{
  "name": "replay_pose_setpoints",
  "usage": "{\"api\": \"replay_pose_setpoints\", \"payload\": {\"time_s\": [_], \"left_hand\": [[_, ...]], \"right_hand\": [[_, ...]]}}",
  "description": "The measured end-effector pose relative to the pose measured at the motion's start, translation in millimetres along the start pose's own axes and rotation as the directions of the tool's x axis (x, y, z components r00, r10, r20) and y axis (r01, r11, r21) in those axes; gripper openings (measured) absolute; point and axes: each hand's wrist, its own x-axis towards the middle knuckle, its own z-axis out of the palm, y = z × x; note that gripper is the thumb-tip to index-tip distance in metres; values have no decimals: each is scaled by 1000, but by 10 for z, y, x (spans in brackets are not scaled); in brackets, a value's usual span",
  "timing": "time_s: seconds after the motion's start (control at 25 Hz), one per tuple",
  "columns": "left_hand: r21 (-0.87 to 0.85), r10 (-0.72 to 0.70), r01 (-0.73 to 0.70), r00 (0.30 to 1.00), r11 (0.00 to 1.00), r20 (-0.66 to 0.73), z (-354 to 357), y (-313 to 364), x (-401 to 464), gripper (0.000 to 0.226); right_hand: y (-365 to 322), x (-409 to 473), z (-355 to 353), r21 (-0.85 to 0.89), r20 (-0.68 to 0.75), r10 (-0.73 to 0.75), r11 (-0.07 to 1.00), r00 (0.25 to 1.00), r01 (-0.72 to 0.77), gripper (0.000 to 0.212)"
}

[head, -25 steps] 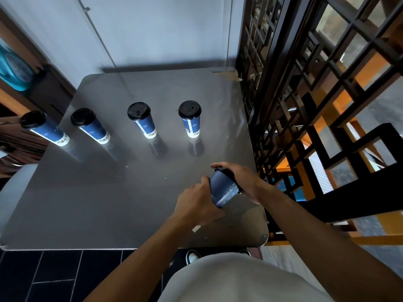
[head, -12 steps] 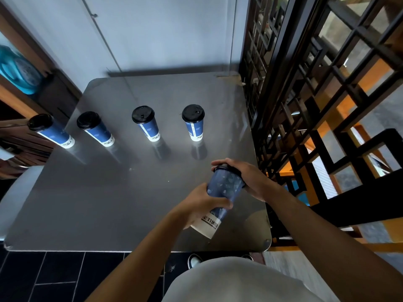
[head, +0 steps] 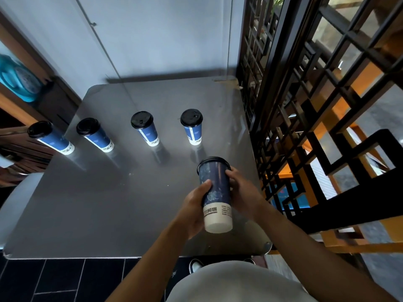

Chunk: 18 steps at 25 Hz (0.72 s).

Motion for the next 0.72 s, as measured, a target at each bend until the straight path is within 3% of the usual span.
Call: {"api": "replay_pose_setpoints", "payload": {"time_s": [0.12,0.24,0.32,0.44,0.56,0.72], "left_hand": [[298,162,-103,970,949,-179,-27,-31,51,89],[422,283,-188,943,887,-176,24,-43,100,79],[346,270,-197,946,918,-177,68,4,108,67],[-13,49,-51,992,999,-120,112,134,27,62],[-44,9,-14,991,999,-131,115,86,4,56],[-78,-28,12,980,997,-197,152,74,30,45]], "right_hand": [[-86,-125,86,-207,-31,-102,974,994,94,37],[-134,-212,191,-499,-13,-240,843,971,202,42],[-149,-214,233,-521,-32,-253,830,967,200,39],[-167,-200,197,-380,-45,-168,914,985,139,37],[-102,-195,175,-404,-55,-108,912,993,77,37],[-39,-131,252,-224,-106,-62,974,992,37,32]]}}
